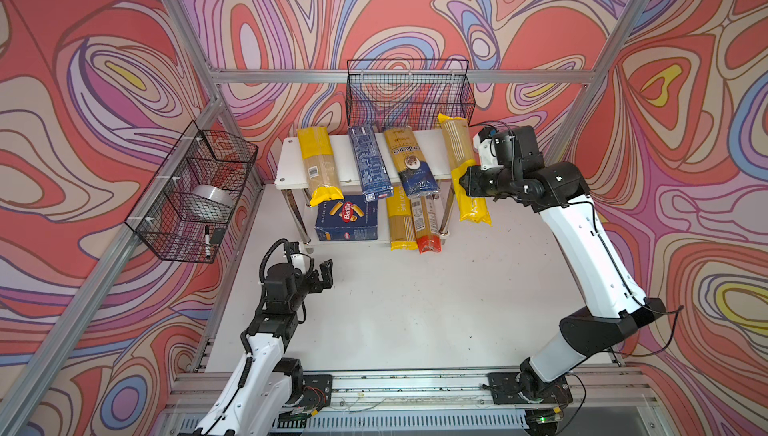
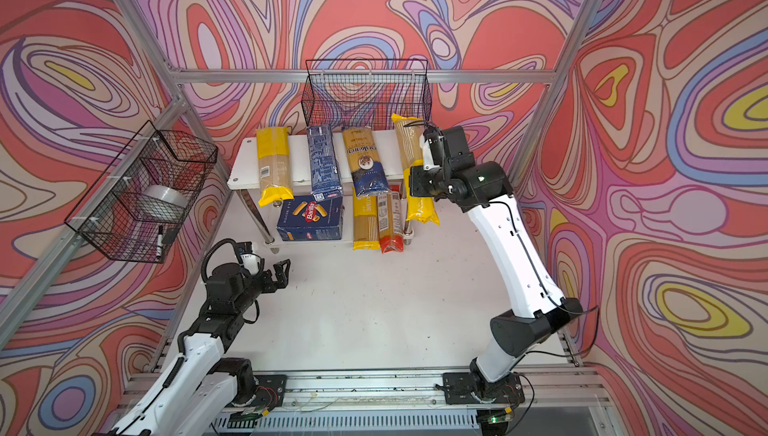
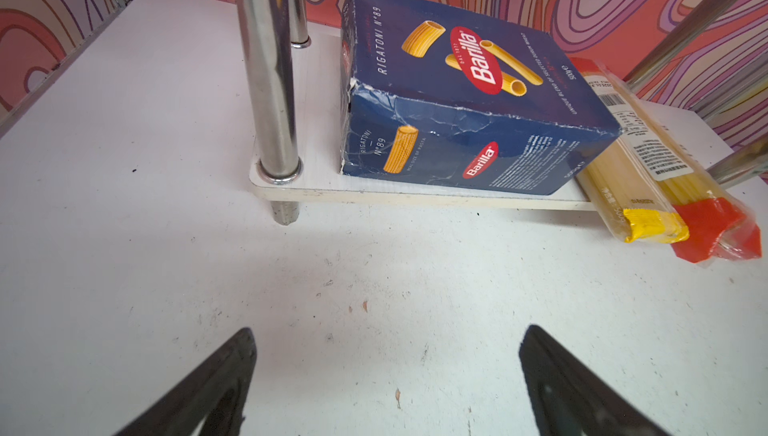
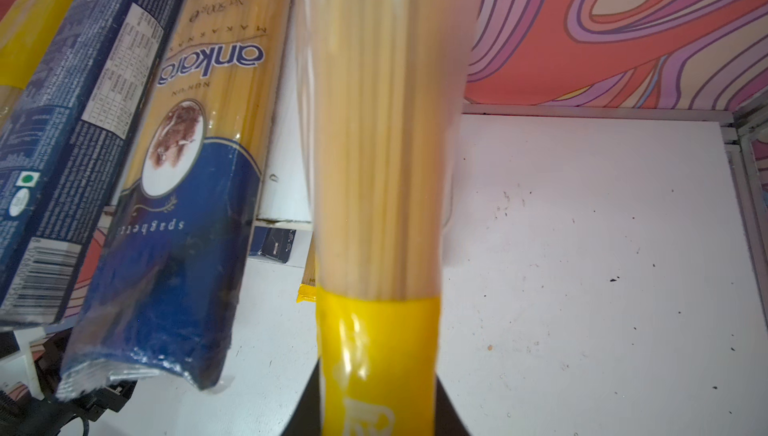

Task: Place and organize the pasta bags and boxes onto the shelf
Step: 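Lift the yellow spaghetti bag with the right gripper onto the upper shelf, then release the yellow bag and withdraw the right gripper from the shelf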

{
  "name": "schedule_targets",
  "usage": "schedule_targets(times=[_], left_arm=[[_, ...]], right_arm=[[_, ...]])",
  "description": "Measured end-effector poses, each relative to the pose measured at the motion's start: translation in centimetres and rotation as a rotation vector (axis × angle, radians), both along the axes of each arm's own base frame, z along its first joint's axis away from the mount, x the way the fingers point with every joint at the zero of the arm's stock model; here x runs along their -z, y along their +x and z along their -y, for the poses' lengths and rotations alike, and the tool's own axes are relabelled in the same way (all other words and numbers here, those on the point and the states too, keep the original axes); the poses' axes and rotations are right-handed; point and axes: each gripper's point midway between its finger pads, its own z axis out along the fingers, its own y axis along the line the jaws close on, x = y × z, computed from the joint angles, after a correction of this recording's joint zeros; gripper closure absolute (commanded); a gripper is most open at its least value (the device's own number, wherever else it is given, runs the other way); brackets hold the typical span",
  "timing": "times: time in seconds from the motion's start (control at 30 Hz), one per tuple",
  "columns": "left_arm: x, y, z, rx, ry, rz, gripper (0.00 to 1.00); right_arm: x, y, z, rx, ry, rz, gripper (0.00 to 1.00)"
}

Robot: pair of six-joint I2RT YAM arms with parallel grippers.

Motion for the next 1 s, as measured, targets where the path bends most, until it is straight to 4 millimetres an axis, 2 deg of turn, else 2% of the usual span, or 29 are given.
schedule_targets(times=[0.2,0.43,0.67,0.77,0.87,1.0], left_arm=[[0.0,0.0,0.0,-0.001,0.0,0.0,0.0],[0.0,0.0,0.0,0.0,0.0,-0.001,0.0],[0.0,0.0,0.0,0.0,0.001,-0.001,0.0],[0.1,0.0,0.0,0.0,0.001,-0.002,0.0],[0.1,0.0,0.0,0.0,0.001,-0.002,0.0],[0.1,0.0,0.0,0.0,0.001,-0.002,0.0]], right_arm=[[-1.2,2.1,-1.7,-0.034,0.016,0.041,0.98],[-0.9,5.2,-3.2,-0.048,0.009,0.062,0.95],[-1.1,5.9,-3.5,-0.05,0.009,0.081,0.77],[-1.1,6.1,-3.5,-0.043,0.005,0.085,0.66],[-0.9,6.7,-3.5,-0.03,0.005,0.099,0.52],[-1.1,7.8,-3.7,-0.007,0.023,0.132,0.45]])
